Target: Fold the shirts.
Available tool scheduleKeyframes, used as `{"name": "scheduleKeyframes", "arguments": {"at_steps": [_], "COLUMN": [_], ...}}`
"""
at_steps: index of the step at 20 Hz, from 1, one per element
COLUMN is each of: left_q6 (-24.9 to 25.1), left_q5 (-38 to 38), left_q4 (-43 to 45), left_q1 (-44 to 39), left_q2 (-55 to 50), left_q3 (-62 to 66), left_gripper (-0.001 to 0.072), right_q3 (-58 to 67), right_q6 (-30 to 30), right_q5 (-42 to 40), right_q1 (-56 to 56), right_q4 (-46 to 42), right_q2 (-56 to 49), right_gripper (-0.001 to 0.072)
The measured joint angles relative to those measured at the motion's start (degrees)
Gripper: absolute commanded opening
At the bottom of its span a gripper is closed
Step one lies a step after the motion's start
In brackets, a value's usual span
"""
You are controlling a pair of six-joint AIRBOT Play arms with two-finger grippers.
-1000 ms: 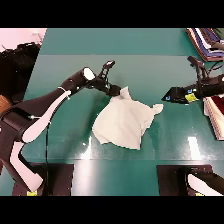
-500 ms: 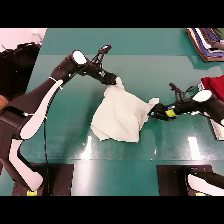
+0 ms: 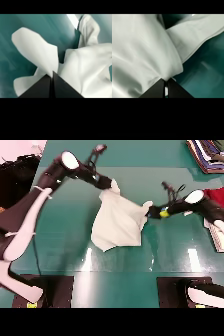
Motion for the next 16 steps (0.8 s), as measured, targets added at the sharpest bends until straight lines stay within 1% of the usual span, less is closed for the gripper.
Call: {"name": "scheduleKeyframes", "arguments": {"at_steps": [3,7,10,13,16], "left_q6": [-0.39,-0.61,-0.79,-0.79,-0.79], "left_q5": [1.55,4.11,6.97,10.08,12.11], "left_q4": [2.47,2.91,2.34,0.46,-0.92], "left_q1": [0.57,0.81,0.85,0.87,0.87], "left_q2": [11.17,26.99,36.89,42.64,44.46], "left_q3": [0.0,0.02,0.02,0.42,1.03], "left_gripper": [0.0026,0.0025,0.0025,0.0025,0.0025], "right_q3": [9.35,20.92,27.41,32.89,36.39], "right_q6": [0.0,0.0,-0.02,-0.02,0.44], "right_q5": [3.23,5.2,5.75,5.79,5.9], "right_q1": [-2.03,-4.28,-5.57,-6.1,-6.27], "right_q4": [-2.75,-3.74,-4.04,-5.27,-6.62], "right_q2": [7.48,17.18,22.82,26.32,27.61], "right_gripper": [0.0015,0.0014,0.0014,0.0014,0.0014]}}
